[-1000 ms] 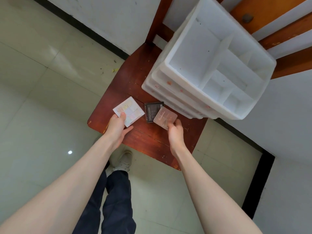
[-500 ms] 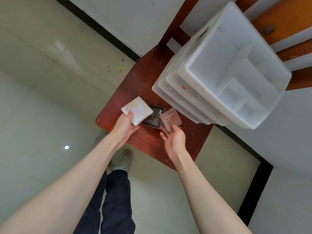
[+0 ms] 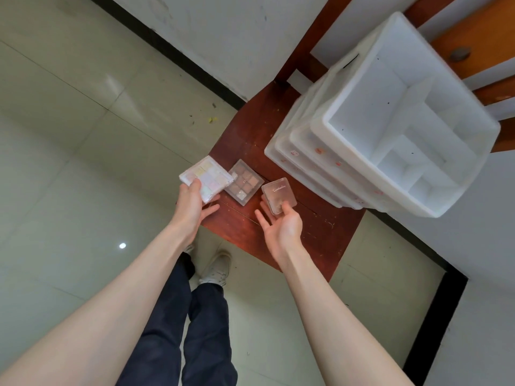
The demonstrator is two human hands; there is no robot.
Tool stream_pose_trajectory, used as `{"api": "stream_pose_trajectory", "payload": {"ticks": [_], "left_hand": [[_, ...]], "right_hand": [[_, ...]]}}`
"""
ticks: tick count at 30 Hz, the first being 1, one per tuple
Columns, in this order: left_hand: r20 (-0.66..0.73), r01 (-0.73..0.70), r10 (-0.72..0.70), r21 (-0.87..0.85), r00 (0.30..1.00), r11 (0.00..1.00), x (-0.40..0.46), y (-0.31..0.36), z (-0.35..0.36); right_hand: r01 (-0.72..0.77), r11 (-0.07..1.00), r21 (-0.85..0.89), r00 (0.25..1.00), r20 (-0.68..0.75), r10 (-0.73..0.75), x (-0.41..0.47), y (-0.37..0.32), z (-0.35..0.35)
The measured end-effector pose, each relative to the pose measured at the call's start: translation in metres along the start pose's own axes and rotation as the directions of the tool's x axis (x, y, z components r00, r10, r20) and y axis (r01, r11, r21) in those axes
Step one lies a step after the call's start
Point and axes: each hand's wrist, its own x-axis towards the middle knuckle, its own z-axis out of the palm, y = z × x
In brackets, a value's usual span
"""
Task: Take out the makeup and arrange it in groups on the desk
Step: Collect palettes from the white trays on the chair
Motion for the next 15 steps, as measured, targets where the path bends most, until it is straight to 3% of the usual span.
{"api": "stream_pose_trajectory", "payload": {"ticks": [6,10,15], "left_hand": [[-0.004,-0.143,0.149,0.261,0.989,0.955,0.02,0.017,0.013],[0.08,-0.137,0.114,0.422,0.99,0.896,0.027,0.017,0.02],[0.104,-0.085,0.044,0.433,0.994,0.897,0.022,0.012,0.012]], "right_hand": [[-0.013,0.999,-0.051,1.0,-0.019,0.012,0.011,-0.011,0.009],[-0.045,0.997,-0.067,0.999,-0.005,0.045,0.011,-0.008,0.019],[-0.022,0.995,-0.099,0.999,-0.038,0.019,0.005,-0.004,0.017]]}}
